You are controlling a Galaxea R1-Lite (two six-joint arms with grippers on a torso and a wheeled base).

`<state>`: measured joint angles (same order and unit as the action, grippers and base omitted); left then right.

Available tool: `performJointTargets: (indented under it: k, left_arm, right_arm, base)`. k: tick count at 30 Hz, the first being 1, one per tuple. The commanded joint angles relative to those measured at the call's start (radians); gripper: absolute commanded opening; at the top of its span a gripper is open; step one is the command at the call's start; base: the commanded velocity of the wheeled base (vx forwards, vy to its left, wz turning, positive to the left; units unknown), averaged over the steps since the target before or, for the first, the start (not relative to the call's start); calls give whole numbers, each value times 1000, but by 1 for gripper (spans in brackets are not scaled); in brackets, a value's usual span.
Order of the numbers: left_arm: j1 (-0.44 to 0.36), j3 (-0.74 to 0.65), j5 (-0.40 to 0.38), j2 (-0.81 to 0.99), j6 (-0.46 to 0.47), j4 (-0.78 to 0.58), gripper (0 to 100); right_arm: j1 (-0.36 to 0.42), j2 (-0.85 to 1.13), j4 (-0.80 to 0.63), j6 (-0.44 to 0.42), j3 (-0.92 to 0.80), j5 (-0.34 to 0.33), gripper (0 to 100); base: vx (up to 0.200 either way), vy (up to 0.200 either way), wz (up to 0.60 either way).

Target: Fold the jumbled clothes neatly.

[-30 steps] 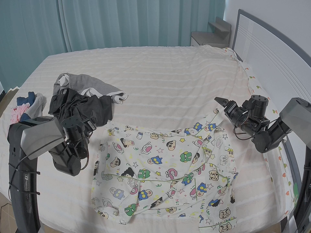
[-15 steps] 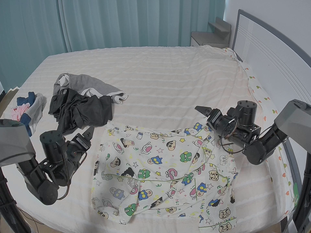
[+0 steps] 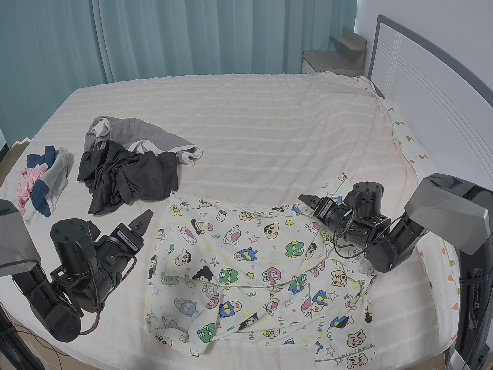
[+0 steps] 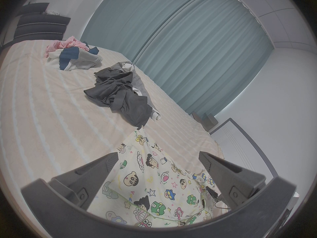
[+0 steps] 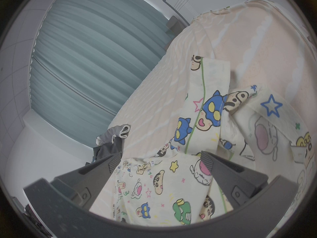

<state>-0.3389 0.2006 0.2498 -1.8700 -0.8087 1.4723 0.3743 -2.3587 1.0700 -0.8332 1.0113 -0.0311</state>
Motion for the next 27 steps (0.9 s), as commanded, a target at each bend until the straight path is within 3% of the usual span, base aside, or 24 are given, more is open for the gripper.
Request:
performJointTargets:
  k: [1, 4, 10, 27]
  left_arm:
    - [0, -4, 0, 2, -1, 2, 100]
    - [0, -4, 2, 0, 0, 2, 100]
    - [1, -6, 2, -3, -1, 2, 100]
    - [0, -6, 2, -5, -1, 0, 100]
  right_arm:
    - [-5, -47, -8, 26, 36, 3, 100]
    - [-5, -50, -33, 52, 46, 7, 100]
    - [0, -60, -38, 92, 53, 89, 100]
    - [12, -86, -33, 95, 41, 115, 100]
  base:
    - [0, 0, 0]
    - [0, 0, 0]
    - [0, 0, 0]
    - [0, 0, 0]
